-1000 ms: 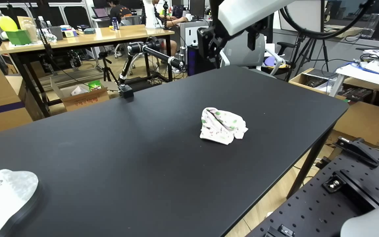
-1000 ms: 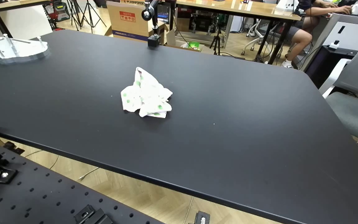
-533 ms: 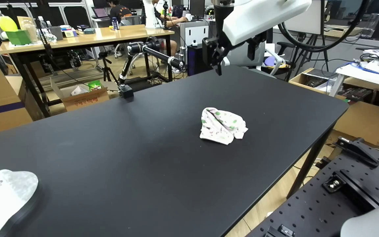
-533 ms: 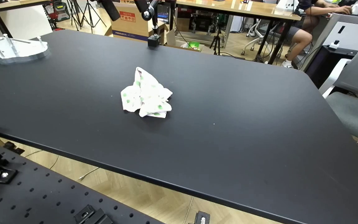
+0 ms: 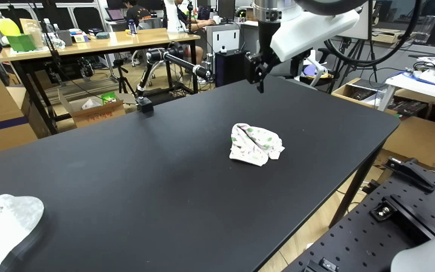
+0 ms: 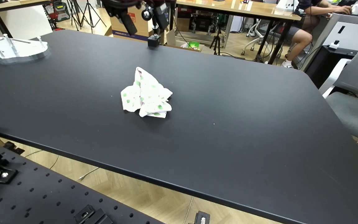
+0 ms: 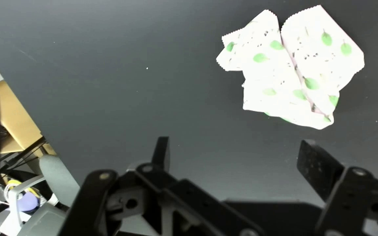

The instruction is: Pick the piece of paper and thrown it in the black trash can

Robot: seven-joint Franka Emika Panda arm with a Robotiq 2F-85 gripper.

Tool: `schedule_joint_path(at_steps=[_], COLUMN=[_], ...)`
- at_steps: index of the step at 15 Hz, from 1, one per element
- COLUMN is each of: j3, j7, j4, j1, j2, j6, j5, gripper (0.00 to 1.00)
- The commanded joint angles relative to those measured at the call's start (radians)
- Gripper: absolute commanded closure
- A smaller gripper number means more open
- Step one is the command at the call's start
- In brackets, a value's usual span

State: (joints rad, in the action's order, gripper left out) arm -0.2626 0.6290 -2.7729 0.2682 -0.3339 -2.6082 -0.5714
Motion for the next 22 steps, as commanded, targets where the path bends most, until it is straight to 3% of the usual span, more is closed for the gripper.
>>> schedule_joint_path(at_steps=[1, 7, 14, 15, 16, 22], j3=[0.083, 0.078, 0.055, 0.047, 0.145, 0.187], j7=[-0.110, -0.299, -0.475, -0.503, -0.572, -0.744], j4=[0.063, 0.167, 0.265, 0.272, 0.273, 0.282], j1=[-0.010, -0.001, 0.006, 0.010, -0.101, -0.179], j2=[0.169, 0.379, 0.540, 0.558, 0.565, 0.582], j6=[-0.090, -0.206, -0.221, -0.216, -0.222, -0.197], j5=[-0.023, -0.026, 0.034, 0.053, 0.128, 0.321], gripper=[0.00, 0.00, 0.00, 0.25, 0.27, 0.69])
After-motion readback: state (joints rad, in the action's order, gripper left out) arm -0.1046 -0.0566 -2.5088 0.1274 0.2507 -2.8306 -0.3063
